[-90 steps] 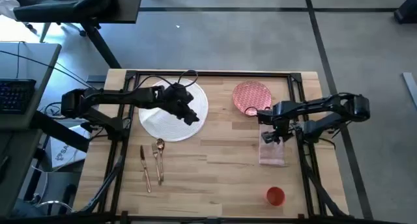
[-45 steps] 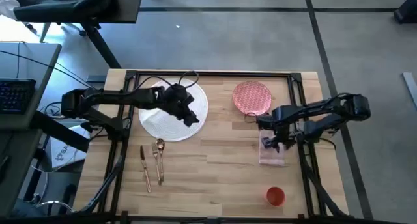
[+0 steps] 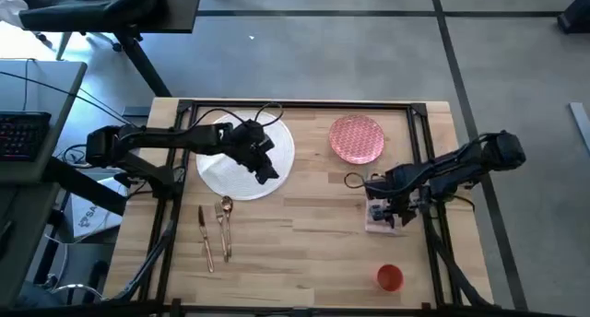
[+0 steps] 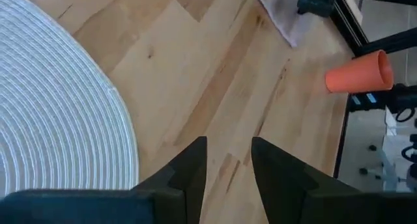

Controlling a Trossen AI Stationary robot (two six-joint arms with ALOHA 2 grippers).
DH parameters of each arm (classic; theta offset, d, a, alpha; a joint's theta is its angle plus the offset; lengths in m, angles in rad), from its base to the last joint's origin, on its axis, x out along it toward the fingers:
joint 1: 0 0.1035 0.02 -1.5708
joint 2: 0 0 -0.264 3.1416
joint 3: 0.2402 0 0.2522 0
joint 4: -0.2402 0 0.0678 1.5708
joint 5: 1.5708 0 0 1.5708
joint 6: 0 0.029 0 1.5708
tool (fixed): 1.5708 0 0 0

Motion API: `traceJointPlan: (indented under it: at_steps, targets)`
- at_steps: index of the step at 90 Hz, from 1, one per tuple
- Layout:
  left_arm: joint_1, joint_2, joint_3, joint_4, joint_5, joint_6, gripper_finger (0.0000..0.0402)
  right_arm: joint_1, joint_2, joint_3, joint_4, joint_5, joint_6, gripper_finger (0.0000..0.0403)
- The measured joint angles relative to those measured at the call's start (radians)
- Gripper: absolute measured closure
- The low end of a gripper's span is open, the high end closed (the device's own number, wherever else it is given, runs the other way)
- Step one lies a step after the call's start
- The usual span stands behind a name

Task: Set table place
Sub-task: Fold the pink napkin

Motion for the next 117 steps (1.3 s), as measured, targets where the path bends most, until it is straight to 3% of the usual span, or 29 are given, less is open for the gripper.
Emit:
traceJointPlan:
  at_steps: [10,36,60,73,86,97,108,117]
  targets:
    - [0.000,0.000,0.000,0.000,-0.001,-0.024,0.0298,0.021,-0.001,-0.021,0.098,-0.006,0.028,0.0301]
    - [-0.007,0.000,0.000,0.000,0.002,-0.145,0.0298,0.031,0.001,0.093,0.021,0.144,-0.108,0.0394]
    - [-0.041,0.000,0.000,0.000,0.114,-0.178,0.0298,0.008,-0.001,0.301,-0.009,0.157,-0.246,0.0401]
    - [-0.084,-0.006,0.000,0.001,0.112,-0.125,0.0298,-0.012,-0.001,0.449,-0.026,0.169,-0.242,0.0402]
    - [-0.125,-0.040,0.000,-0.003,0.107,-0.011,0.0298,-0.025,-0.001,0.596,0.031,0.328,-0.179,0.0402]
    - [-0.167,-0.114,0.000,-0.022,0.019,0.079,0.0298,-0.026,0.010,0.633,0.100,0.468,-0.048,0.0403]
    - [-0.207,-0.204,0.000,-0.070,-0.129,0.157,0.0298,-0.025,0.089,0.631,0.105,0.501,0.107,0.0403]
    - [-0.228,-0.261,0.000,-0.116,-0.190,0.185,0.0298,-0.034,0.189,0.631,0.180,0.492,0.162,0.0403]
